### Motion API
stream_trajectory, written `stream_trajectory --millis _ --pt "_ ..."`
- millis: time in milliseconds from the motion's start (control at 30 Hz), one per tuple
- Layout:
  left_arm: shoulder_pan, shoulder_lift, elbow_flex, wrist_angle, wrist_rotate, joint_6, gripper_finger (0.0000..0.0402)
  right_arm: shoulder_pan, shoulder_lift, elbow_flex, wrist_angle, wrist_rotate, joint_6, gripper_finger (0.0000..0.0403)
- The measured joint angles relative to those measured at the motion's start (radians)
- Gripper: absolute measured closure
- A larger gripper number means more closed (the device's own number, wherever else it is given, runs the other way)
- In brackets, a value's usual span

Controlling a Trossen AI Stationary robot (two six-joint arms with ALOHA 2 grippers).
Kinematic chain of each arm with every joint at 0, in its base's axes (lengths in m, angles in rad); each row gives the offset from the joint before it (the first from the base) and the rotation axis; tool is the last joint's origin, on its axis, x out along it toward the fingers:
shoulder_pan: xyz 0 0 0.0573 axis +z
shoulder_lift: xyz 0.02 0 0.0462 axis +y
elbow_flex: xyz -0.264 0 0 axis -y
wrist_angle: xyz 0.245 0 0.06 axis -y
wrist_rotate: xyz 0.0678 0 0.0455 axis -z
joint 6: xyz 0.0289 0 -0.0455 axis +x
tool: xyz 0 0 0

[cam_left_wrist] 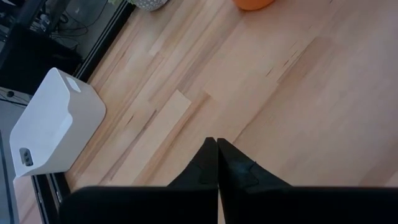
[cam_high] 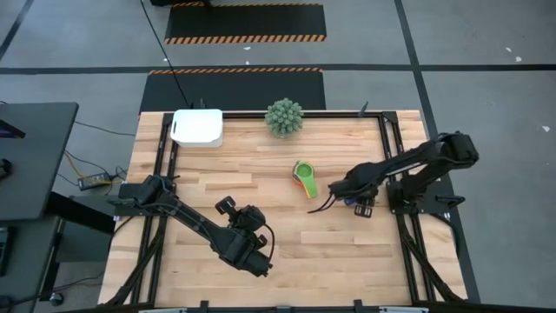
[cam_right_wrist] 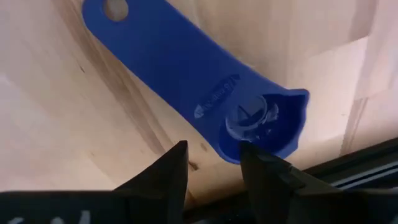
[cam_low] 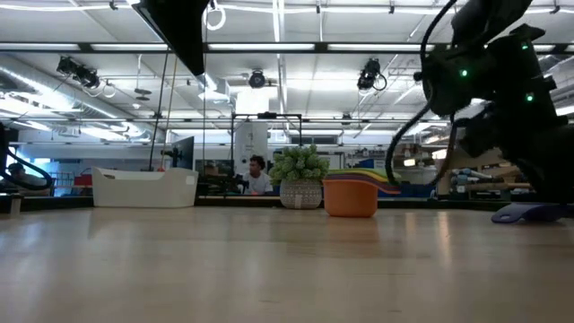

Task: Nest measuring cups in basket
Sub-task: Stack the violet measuring cup on top of the green measuring cup

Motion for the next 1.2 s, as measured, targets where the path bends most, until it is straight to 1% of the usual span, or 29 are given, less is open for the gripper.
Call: stream_trajectory --millis 333,400,467,567,600,633,733,833,933,1033,1200 --pt "0.000 0.000 0.000 0.000 0.000 -0.017 0.0401 -0.045 0.175 0.005 0.055 -0.004 -0.120 0.0256" --pt "0.000 0.000 0.000 0.000 0.000 -0.019 0.0401 -0.051 0.193 0.007 0.055 -0.008 -0.146 0.0271" --pt "0.000 0.000 0.000 0.000 0.000 -0.019 0.0401 -0.051 0.196 0.009 0.057 -0.012 -0.171 0.0296" --pt "0.002 0.000 0.000 0.000 0.000 -0.019 0.0401 -0.050 0.187 0.019 0.055 -0.010 -0.198 0.0353" --pt "0.003 0.000 0.000 0.000 0.000 -0.019 0.0401 -0.050 0.179 0.021 0.054 0.007 -0.202 0.0373" --pt "0.003 0.000 0.000 0.000 0.000 -0.019 0.0401 -0.051 0.170 0.027 0.058 0.023 -0.205 0.0383" --pt "0.005 0.000 0.000 0.000 0.000 -0.019 0.0401 -0.049 0.145 0.050 0.072 0.048 -0.247 0.0386" --pt "0.005 0.000 0.000 0.000 0.000 -0.019 0.0401 -0.034 0.121 0.085 0.025 0.046 -0.312 0.0388" --pt "0.005 0.000 0.000 0.000 0.000 -0.019 0.0401 -0.006 0.096 0.131 -0.027 0.045 -0.392 0.0388" --pt "0.005 0.000 0.000 0.000 0.000 -0.019 0.0401 0.025 0.071 0.178 -0.095 0.046 -0.513 0.0388" --pt "0.005 0.000 0.000 0.000 0.000 -0.019 0.0401 0.074 0.031 0.252 -0.217 0.064 -0.802 0.0388"
